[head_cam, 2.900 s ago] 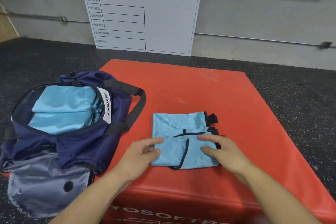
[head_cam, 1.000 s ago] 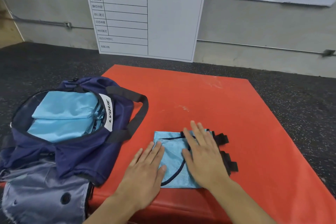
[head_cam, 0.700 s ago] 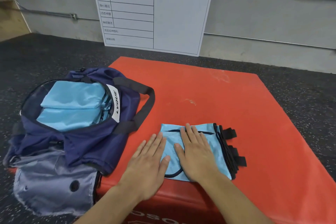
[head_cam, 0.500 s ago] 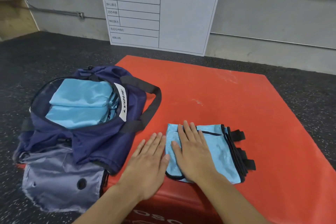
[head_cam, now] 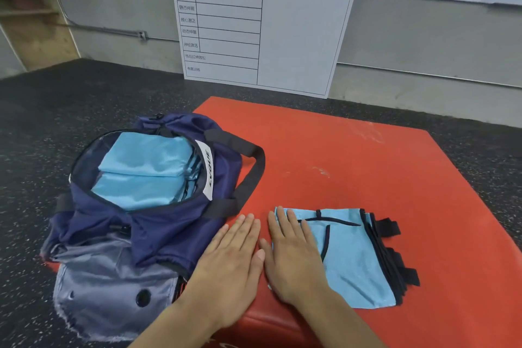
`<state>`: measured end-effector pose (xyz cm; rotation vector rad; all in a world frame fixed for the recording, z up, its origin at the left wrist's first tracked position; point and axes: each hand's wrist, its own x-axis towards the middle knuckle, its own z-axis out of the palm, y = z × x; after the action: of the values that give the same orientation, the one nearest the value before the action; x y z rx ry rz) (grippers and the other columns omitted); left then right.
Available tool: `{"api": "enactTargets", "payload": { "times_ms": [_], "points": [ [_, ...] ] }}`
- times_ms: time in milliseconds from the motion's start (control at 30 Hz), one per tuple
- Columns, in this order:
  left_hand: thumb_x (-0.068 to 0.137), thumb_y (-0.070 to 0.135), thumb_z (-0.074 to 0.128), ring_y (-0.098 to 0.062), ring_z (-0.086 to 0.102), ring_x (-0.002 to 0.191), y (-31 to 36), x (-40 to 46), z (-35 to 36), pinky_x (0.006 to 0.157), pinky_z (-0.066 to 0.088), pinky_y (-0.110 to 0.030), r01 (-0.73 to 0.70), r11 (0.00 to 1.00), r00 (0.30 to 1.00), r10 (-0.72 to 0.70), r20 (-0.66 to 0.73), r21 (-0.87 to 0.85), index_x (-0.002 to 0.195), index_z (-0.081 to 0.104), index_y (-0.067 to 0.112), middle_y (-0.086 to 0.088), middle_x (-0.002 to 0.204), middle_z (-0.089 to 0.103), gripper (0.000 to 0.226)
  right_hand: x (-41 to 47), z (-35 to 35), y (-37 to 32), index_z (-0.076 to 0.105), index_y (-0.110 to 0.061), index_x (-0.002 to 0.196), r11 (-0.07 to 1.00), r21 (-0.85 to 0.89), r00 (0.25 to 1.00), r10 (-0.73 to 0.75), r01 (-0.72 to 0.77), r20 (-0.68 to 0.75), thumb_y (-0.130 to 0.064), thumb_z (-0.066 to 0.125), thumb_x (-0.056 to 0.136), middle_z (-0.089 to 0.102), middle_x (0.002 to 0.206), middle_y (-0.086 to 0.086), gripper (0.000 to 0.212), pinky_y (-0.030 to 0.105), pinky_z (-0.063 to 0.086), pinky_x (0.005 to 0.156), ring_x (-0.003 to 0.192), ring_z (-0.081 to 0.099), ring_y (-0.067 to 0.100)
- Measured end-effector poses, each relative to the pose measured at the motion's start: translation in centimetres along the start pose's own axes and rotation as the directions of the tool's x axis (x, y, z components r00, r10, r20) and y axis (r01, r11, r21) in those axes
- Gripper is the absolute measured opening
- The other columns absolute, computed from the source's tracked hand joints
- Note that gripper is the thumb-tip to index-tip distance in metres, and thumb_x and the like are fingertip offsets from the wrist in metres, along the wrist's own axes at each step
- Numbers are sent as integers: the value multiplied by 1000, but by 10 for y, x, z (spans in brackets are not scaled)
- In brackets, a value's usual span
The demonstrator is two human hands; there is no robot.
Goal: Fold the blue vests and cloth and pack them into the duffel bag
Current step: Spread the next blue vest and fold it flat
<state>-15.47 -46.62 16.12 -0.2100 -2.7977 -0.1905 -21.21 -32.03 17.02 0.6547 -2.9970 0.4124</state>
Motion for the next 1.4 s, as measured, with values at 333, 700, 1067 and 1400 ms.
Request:
{"api": "enactTargets", "payload": {
  "times_ms": [333, 700, 1067, 1400],
  "points": [
    [100, 39, 34, -13, 48, 139, -3, 0, 0, 113, 25, -34, -36, 999, 998, 37, -57, 18, 140, 60, 11, -1, 147, 55, 55, -28, 6, 0, 52, -12, 148, 999, -17, 999, -33, 33, -19, -45, 41, 92, 47, 156, 4, 66, 36, 22, 114, 146, 42, 17],
    [106, 44, 23, -10, 40, 144, 12, -2, -1, 113, 25, -34, -141, 990, 990, 141, -2, -29, 146, 53, 14, 2, 153, 48, 59, -63, -14, 48, 63, -25, 138, 952, -158, 965, -258, 263, 47, -32, 42, 80, 58, 146, -10, 62, 32, 50, 105, 133, 54, 5],
    [107, 53, 24, -3, 19, 151, 48, -4, 1, 117, 17, -30, -323, 944, 935, 330, 133, -74, 157, 34, 23, 10, 164, 29, 60, -122, -53, 166, 45, -37, 150, 919, -33, 919, -392, 394, 48, -16, 69, 73, 40, 158, -23, 84, 33, 34, 119, 149, 27, -2],
    [106, 54, 21, 7, -3, 150, 52, 9, -4, 122, -2, -24, -348, 916, 895, 388, 221, -199, 159, 23, 35, 22, 165, 12, 56, -174, -86, 220, 59, -51, 136, 948, 83, 952, -304, 307, -45, -43, 62, 96, 41, 155, -26, 40, 31, 31, 118, 146, 36, 2]
  ]
}}
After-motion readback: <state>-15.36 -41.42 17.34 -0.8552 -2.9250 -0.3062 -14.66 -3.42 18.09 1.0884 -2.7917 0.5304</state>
